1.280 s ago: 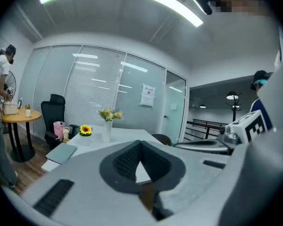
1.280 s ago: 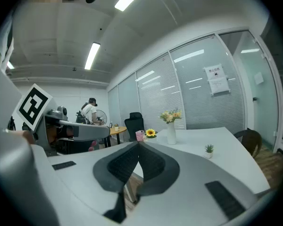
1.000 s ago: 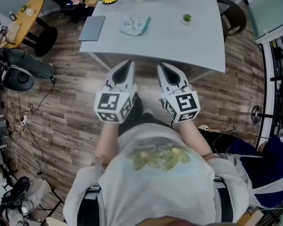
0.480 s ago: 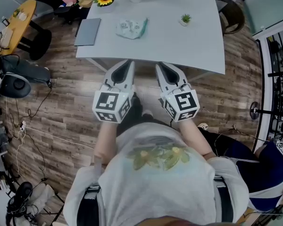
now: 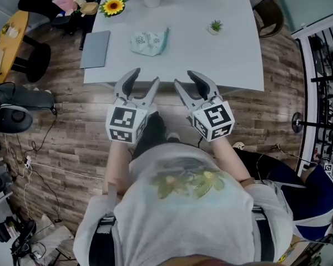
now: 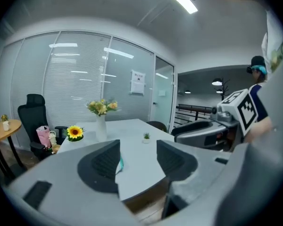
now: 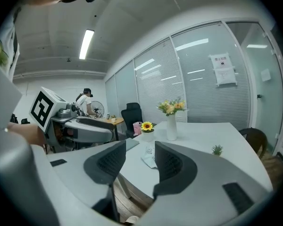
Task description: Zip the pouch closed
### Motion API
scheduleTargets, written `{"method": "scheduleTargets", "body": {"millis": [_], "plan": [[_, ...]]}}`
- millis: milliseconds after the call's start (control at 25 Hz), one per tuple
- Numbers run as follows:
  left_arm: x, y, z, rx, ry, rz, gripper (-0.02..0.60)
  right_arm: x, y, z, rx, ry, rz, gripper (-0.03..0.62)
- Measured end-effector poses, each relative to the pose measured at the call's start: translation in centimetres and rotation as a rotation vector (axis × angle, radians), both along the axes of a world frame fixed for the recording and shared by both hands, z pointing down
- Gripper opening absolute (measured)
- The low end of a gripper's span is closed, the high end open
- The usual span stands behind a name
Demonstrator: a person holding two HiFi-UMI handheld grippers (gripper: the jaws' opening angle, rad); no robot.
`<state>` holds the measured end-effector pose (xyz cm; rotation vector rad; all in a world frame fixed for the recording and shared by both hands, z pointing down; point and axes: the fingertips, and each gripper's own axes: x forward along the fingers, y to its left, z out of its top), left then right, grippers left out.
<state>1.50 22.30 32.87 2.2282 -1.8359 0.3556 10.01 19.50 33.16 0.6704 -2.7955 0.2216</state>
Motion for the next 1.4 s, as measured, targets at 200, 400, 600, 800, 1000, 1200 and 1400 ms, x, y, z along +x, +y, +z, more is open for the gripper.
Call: {"method": "scheduleTargets", "body": {"millis": [200,400,600,800,1000,1200,1400], "plan": [[-2.1,-2.8,0.4,-0.033,-0.047,0.079,0.232,-1.1,-2.9,1.0,-0.008,0.063,0.018,0.199],[-4.5,-5.2,1.1,-0.065,-0.100,0.144,0.230,-2.4,-5.4,2.5,-0.044,0.133,0.024,0.199],[-7.3,-7.2,2.0,-0.100,-0.112,0.169,0.230,-4.3,-7.1,4.4,-0.097,0.170,0.011,0.199],[-10.0,-8.9,3.1,-0.128,-0.113,0.205,0.230,-6.2,-8.8,5.8,-0.129,0.193,0.031,0.199],[-11.6,-10.6,4.2,-0.137,-0.150,0.285,0.230,-7.4,-10.1,6.4,-0.126,0.217,0.062,0.199],[-11.9,-12.9,5.6,-0.161,-0.279,0.392,0.229,-7.2,-10.6,6.9,-0.131,0.244,0.076,0.199],[-11.1,-15.4,5.4,-0.147,-0.313,0.489,0.229,-6.8,-11.5,7.9,-0.148,0.265,0.082,0.199]]}}
